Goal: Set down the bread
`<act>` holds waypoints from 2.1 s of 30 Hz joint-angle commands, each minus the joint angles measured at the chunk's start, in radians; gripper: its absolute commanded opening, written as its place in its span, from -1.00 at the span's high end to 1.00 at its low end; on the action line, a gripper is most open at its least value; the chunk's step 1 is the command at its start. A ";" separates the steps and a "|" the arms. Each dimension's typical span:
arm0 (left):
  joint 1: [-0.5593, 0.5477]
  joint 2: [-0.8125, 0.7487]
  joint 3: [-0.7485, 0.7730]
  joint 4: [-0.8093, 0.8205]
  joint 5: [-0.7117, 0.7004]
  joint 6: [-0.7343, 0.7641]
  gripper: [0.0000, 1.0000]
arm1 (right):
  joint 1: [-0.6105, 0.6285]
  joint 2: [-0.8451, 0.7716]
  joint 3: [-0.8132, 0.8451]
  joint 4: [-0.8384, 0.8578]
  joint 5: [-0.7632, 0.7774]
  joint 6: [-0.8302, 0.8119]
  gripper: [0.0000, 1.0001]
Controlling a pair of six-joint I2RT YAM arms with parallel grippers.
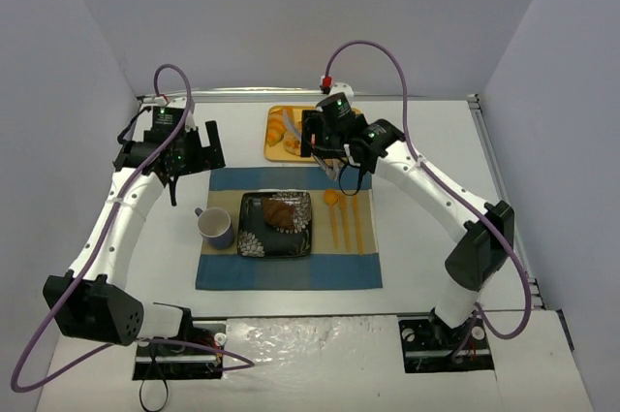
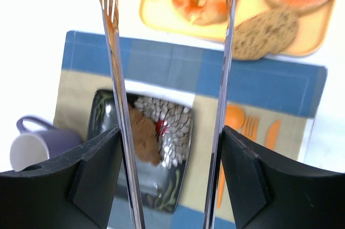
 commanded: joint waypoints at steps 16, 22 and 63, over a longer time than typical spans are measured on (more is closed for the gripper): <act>0.076 -0.013 0.015 0.077 0.147 -0.030 -0.94 | -0.241 0.456 0.417 0.005 -0.174 -0.067 -0.28; 0.083 -0.016 0.010 0.070 0.148 -0.022 -0.94 | -0.291 0.448 0.339 0.007 -0.127 -0.019 -0.27; 0.083 -0.056 -0.051 0.095 0.180 -0.070 -0.94 | -0.280 0.111 -0.006 0.007 -0.095 0.002 -0.26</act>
